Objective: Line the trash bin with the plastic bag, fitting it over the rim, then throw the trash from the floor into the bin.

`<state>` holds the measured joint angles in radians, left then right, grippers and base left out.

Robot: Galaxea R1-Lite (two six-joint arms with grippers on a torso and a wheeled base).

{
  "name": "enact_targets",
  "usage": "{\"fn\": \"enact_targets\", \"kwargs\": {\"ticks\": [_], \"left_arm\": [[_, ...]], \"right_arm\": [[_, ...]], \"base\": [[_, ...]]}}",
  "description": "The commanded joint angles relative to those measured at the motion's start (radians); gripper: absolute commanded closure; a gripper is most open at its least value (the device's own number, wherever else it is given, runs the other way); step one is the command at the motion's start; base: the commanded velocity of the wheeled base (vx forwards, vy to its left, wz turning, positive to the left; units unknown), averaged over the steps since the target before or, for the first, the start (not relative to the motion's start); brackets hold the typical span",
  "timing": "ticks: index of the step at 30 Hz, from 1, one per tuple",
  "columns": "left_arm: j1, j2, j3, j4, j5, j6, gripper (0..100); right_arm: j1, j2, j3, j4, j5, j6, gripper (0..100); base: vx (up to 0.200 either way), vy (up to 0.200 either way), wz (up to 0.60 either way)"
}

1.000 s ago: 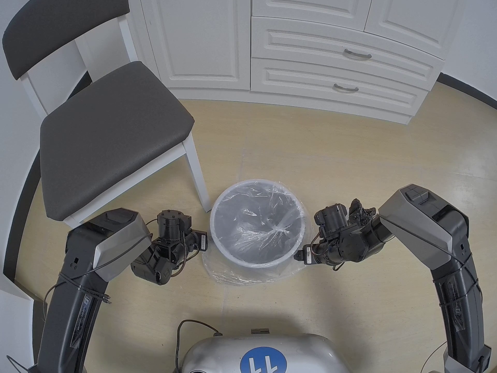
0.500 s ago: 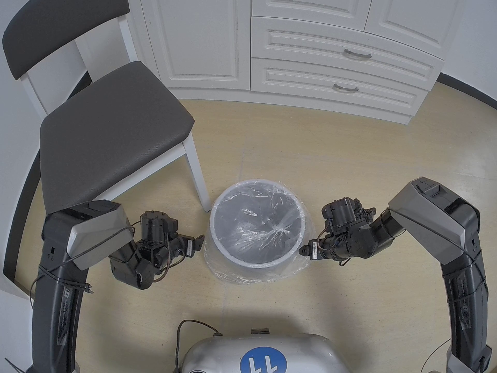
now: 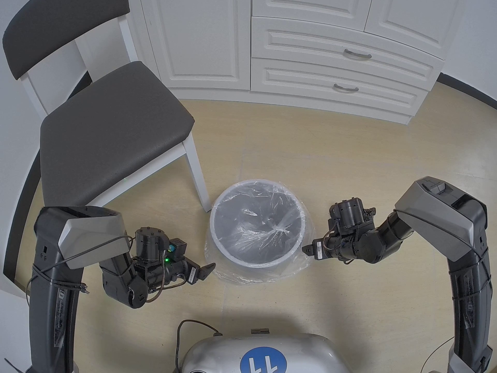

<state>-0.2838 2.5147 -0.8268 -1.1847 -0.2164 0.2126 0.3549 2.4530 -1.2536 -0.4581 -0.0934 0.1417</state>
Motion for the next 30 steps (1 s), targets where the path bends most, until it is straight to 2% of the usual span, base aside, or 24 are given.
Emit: {"fn": "enact_targets", "kwargs": {"ticks": [1,7,14,20,30], "left_arm": [[-0.023,0.079,-0.12,0.053,0.008,0.005,0],[-0.005,0.102,-0.291,0.24,0.015,0.005,0],[0.028,0.122,-0.417,0.359,0.014,0.041,0],[0.045,0.176,-0.617,0.522,0.031,0.047,0],[0.037,0.197,-0.653,0.543,0.048,0.05,0]], "right_arm": [[-0.01,-0.006,0.008,-0.005,0.001,-0.005,0],[-0.013,-0.006,0.006,-0.005,0.0,-0.007,0],[-0.019,-0.005,0.006,-0.005,0.0,-0.008,0],[-0.02,-0.005,0.008,-0.005,0.0,-0.01,0],[-0.027,-0.006,0.01,-0.005,0.0,-0.022,0]], "base": [[0.0,0.0,0.0],[0.0,0.0,0.0],[0.0,0.0,0.0],[0.0,0.0,0.0],[0.0,0.0,0.0]]}}
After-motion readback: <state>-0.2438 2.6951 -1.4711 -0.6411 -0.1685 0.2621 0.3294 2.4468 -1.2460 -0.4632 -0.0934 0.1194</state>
